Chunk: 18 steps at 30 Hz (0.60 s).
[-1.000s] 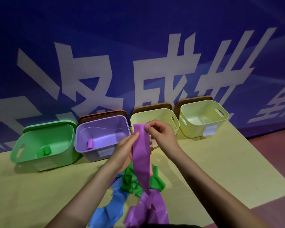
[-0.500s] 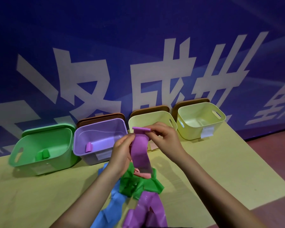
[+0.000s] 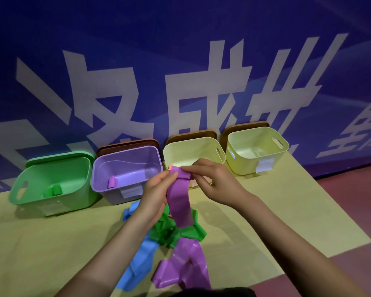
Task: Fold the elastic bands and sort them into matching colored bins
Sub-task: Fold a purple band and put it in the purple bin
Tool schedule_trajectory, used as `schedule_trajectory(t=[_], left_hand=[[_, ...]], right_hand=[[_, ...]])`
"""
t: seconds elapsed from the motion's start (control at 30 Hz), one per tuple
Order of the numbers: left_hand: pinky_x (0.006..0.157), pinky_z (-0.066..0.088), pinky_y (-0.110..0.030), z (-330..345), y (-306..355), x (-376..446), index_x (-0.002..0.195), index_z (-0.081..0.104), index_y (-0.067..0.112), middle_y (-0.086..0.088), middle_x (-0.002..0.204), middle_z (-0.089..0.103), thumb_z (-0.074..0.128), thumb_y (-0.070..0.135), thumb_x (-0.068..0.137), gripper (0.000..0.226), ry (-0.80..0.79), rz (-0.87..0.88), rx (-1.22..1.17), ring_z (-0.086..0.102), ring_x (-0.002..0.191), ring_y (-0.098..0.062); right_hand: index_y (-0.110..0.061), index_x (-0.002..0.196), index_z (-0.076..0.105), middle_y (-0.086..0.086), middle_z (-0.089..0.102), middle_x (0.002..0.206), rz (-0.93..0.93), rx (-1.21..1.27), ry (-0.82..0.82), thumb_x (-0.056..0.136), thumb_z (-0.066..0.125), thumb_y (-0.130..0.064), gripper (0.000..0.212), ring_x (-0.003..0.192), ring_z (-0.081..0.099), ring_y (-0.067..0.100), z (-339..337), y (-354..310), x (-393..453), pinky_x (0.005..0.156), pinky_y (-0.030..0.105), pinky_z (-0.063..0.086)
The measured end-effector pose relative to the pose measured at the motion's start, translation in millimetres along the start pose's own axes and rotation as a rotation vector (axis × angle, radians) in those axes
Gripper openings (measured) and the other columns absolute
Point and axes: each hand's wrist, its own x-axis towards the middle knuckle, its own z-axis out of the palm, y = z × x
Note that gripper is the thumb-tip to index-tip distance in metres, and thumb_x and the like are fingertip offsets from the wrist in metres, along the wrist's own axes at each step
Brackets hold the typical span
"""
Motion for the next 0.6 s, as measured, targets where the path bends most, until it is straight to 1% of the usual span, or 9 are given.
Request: schedule_trajectory(t=[0.07, 0.13, 0.17, 0.23, 0.3, 0.4, 0.47, 0.53, 0.6], left_hand=[[0.074, 0.05, -0.026, 2, -3, -1, 0.101, 0.068, 0.007, -0.008, 0.091, 0.072, 0.053, 0.009, 0.094, 0.016, 0.029, 0.057, 0.025, 0.065, 0.079, -0.016], [0.076, 0.05, -0.03, 4, -4, -3, 0.096, 0.07, 0.012, -0.007, 0.09, 0.073, 0.055, 0.01, 0.094, 0.015, 0.07, 0.127, 0.082, 0.066, 0.081, -0.018], [0.074, 0.05, -0.029, 4, -6, -3, 0.094, 0.07, 0.015, -0.005, 0.088, 0.073, 0.056, 0.012, 0.094, 0.015, 0.097, 0.16, 0.121, 0.066, 0.08, -0.017], [0.071, 0.048, -0.027, 4, -8, -3, 0.092, 0.069, 0.017, -0.003, 0.084, 0.072, 0.057, 0.014, 0.093, 0.013, 0.143, 0.224, 0.228, 0.064, 0.078, -0.014], [0.069, 0.047, -0.024, 3, -9, -3, 0.089, 0.069, 0.018, 0.0, 0.082, 0.071, 0.058, 0.014, 0.093, 0.012, 0.168, 0.261, 0.309, 0.062, 0.077, -0.013], [0.07, 0.047, -0.025, 1, -8, -5, 0.085, 0.069, 0.022, 0.002, 0.079, 0.07, 0.059, 0.014, 0.092, 0.015, 0.178, 0.277, 0.336, 0.061, 0.076, -0.011], [0.073, 0.047, -0.029, -1, -6, -6, 0.085, 0.07, 0.021, -0.003, 0.082, 0.071, 0.059, 0.018, 0.093, 0.014, 0.174, 0.273, 0.322, 0.062, 0.078, -0.013], [0.072, 0.046, -0.03, -2, -5, -5, 0.083, 0.07, 0.019, -0.009, 0.081, 0.07, 0.061, 0.023, 0.092, 0.013, 0.176, 0.29, 0.33, 0.06, 0.077, -0.014], [0.062, 0.041, -0.023, -2, -5, -6, 0.074, 0.063, 0.018, 0.004, 0.065, 0.063, 0.06, 0.018, 0.093, 0.02, 0.181, 0.333, 0.372, 0.053, 0.064, -0.004]], right_hand=[[-0.016, 0.125, 0.062, -0.003, 0.067, 0.089, 0.272, 0.287, 0.045, 0.095, 0.051, -0.023, 0.033, 0.083, 0.061, 0.007, 3, -9, -1, 0.078, 0.022, 0.049], [-0.013, 0.123, 0.062, -0.002, 0.066, 0.076, 0.492, 0.557, 0.064, 0.095, 0.058, -0.019, 0.029, 0.072, 0.063, 0.006, 7, -16, 2, 0.072, 0.024, 0.051], [-0.012, 0.115, 0.065, -0.002, 0.065, 0.07, 0.547, 0.626, 0.059, 0.094, 0.06, -0.016, 0.023, 0.065, 0.061, 0.005, 9, -18, 4, 0.068, 0.023, 0.05], [-0.013, 0.095, 0.068, -0.002, 0.06, 0.061, 0.581, 0.689, 0.039, 0.091, 0.062, -0.008, 0.009, 0.055, 0.056, 0.004, 13, -19, 8, 0.06, 0.021, 0.046], [-0.012, 0.083, 0.067, -0.002, 0.058, 0.058, 0.602, 0.72, 0.041, 0.089, 0.062, -0.001, 0.014, 0.051, 0.053, 0.003, 17, -18, 10, 0.057, 0.02, 0.044], [-0.009, 0.081, 0.065, 0.003, 0.058, 0.06, 0.618, 0.726, 0.029, 0.088, 0.061, 0.002, 0.013, 0.051, 0.053, 0.003, 19, -17, 14, 0.057, 0.019, 0.044], [-0.007, 0.08, 0.064, 0.004, 0.058, 0.061, 0.613, 0.73, 0.007, 0.088, 0.062, 0.002, 0.012, 0.051, 0.054, 0.002, 19, -16, 15, 0.056, 0.017, 0.046], [-0.008, 0.077, 0.062, 0.005, 0.057, 0.059, 0.598, 0.725, -0.02, 0.087, 0.063, 0.002, 0.014, 0.051, 0.055, 0.004, 19, -16, 17, 0.056, 0.019, 0.046], [-0.007, 0.075, 0.061, 0.008, 0.058, 0.058, 0.586, 0.733, -0.041, 0.087, 0.063, 0.002, 0.015, 0.052, 0.054, 0.009, 20, -16, 16, 0.059, 0.024, 0.044]])
